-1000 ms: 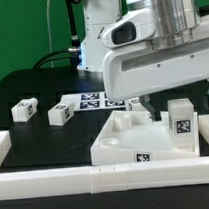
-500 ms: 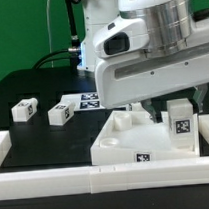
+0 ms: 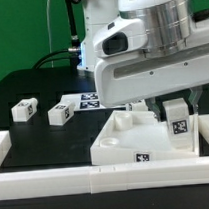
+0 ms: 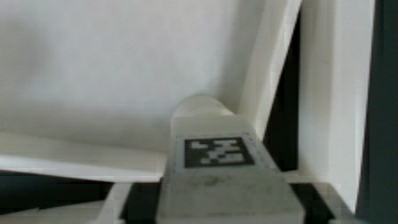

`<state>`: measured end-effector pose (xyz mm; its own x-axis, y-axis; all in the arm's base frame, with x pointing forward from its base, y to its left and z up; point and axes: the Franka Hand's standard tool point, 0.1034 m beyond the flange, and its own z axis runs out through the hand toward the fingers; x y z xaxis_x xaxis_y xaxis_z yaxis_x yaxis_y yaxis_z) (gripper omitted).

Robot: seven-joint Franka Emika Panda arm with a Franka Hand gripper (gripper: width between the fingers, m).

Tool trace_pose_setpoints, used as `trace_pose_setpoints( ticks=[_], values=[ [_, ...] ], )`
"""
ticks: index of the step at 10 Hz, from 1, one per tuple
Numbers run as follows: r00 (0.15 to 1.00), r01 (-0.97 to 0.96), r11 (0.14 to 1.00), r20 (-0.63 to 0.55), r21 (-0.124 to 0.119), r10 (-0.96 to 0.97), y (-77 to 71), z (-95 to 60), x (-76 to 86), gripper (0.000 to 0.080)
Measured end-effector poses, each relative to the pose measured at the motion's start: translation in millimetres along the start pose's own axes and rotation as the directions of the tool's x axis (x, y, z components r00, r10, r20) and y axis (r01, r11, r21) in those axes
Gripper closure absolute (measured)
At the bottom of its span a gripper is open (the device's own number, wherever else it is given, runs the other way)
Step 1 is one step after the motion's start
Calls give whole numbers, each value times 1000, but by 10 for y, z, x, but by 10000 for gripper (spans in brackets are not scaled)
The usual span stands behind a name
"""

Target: Assemble one leg

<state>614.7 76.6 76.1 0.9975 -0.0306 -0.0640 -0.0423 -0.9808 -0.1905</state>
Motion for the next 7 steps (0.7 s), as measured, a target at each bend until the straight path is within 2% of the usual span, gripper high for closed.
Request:
trace_pose_setpoints(
  ticks=[2, 4, 7],
  values=[
    [964, -265, 964, -17, 14, 265, 2, 2, 15, 509],
    [873, -486, 874, -26, 23, 487, -15, 6, 17, 509],
    [644, -764, 644, -21, 36, 765, -60, 19, 19, 509]
  ],
)
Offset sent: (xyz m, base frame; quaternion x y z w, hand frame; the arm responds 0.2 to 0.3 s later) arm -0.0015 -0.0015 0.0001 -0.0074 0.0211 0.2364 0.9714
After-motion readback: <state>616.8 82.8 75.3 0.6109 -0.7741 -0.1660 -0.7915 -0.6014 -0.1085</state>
